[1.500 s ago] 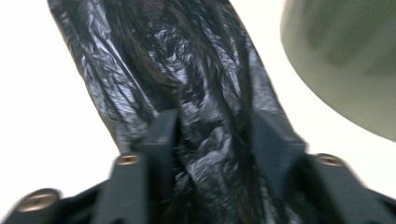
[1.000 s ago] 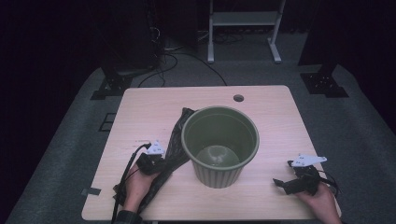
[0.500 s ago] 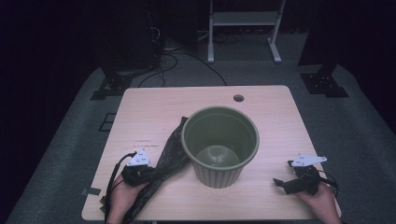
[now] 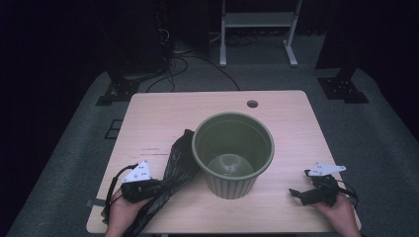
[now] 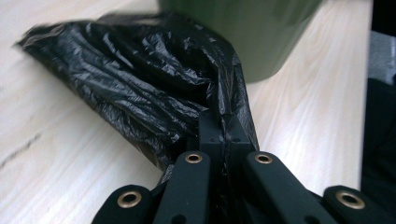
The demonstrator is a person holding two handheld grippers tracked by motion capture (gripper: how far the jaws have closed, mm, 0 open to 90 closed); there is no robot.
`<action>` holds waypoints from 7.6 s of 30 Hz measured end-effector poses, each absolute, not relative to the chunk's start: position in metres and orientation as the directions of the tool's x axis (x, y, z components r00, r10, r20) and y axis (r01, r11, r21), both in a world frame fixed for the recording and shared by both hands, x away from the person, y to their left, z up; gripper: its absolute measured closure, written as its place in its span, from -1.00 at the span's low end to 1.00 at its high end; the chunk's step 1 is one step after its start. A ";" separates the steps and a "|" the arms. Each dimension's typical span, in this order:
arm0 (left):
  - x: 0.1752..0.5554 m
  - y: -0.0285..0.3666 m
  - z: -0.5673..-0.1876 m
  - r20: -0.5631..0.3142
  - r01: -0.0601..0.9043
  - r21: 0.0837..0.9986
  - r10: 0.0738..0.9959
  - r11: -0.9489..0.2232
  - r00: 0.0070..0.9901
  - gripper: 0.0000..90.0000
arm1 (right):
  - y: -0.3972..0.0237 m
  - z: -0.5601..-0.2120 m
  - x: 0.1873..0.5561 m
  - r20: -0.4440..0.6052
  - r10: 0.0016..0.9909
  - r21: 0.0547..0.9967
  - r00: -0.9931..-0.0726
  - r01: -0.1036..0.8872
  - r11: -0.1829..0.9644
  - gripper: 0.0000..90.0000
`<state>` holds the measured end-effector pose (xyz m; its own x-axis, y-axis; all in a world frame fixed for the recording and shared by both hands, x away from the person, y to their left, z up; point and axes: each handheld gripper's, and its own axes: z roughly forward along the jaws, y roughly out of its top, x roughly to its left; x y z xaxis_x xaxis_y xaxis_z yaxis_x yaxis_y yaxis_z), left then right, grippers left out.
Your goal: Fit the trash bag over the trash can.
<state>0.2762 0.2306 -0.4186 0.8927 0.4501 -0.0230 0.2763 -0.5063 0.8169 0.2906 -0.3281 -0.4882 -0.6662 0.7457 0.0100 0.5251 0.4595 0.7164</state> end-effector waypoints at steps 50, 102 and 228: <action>0.298 0.166 -0.285 0.107 -0.073 0.953 0.103 -0.293 0.989 0.98 | -0.328 -0.488 0.291 0.009 0.750 0.716 -0.661 0.528 0.456 -0.96; 0.380 0.017 -0.230 0.017 -0.037 0.986 -0.124 -0.161 0.992 0.98 | -0.328 -0.488 0.292 0.009 0.747 0.717 -0.665 0.526 0.459 -0.96; 0.348 0.196 -0.295 -0.164 0.233 0.908 0.216 -0.349 0.962 -0.36 | -0.216 -0.297 0.375 0.116 0.515 0.865 -0.849 0.341 0.367 0.94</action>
